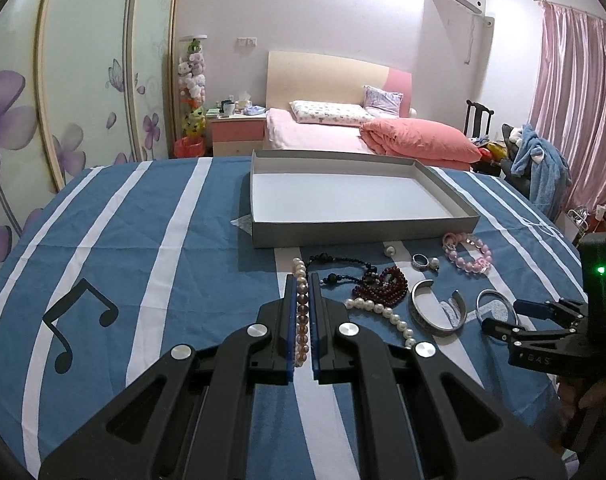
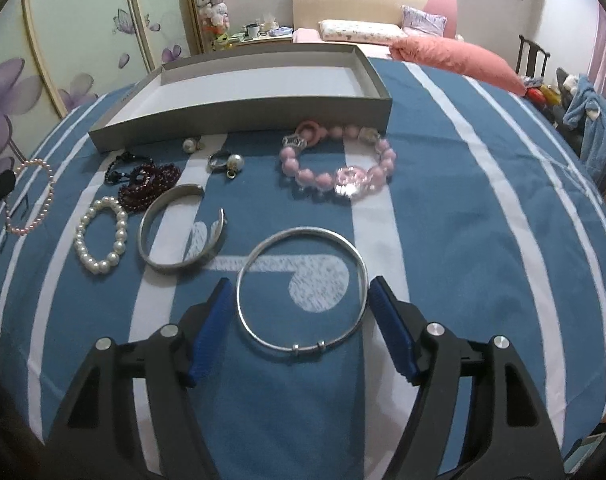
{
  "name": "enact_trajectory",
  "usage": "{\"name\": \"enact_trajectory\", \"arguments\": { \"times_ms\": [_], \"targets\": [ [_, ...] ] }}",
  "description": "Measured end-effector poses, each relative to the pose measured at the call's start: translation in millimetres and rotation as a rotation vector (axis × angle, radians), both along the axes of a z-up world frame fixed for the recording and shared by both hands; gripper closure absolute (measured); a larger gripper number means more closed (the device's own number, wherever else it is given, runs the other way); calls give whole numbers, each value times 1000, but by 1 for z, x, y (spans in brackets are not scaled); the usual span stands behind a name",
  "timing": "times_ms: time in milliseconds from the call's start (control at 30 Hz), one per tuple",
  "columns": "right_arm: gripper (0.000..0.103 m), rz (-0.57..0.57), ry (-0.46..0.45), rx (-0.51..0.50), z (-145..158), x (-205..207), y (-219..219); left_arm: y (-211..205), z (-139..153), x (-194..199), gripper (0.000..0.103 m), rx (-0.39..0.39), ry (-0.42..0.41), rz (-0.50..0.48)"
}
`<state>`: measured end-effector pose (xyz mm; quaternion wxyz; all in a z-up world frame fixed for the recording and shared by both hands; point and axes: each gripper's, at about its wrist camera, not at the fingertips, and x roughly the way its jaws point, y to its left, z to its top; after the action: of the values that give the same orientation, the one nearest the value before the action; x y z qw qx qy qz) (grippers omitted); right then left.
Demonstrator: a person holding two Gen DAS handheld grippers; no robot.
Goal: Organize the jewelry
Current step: 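Close right tool on thin silver bangle while left tool lifts pink pearl bracelet, then carry both held pieces into the grey tray and open both tools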
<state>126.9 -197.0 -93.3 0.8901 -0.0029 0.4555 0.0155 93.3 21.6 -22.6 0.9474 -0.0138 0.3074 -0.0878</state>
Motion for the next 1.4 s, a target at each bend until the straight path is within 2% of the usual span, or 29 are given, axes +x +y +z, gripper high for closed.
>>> {"name": "enact_trajectory", "arguments": {
  "times_ms": [100,133,167,200,233,400,600,900,1233,1400],
  "targets": [
    [24,11,41,-18,-2,8,2,0,0,-1,97,-2,0,0],
    [24,19,45,-27,-2,11,3,-1,0,0,97,-2,0,0],
    [24,26,51,-32,-2,12,4,-1,0,0,97,-2,1,0],
    [31,36,58,-26,-2,13,4,0,0,0,97,-2,1,1],
    [35,45,59,-31,0,14,4,-1,-1,0,97,-3,2,2],
    [35,68,71,-26,1,13,0,2,-3,-3,97,-12,5,6],
    [35,45,18,59,5,2,-7,4,-1,-6,97,-25,-1,11],
    [35,4,-158,154,34,-17,-10,0,6,-11,97,-51,-32,16],
    [35,-24,-477,102,85,-28,8,-13,29,-10,97,-47,-134,47],
    [35,-30,-579,52,105,-22,18,-20,40,1,97,-24,-168,75]
  ]
}}
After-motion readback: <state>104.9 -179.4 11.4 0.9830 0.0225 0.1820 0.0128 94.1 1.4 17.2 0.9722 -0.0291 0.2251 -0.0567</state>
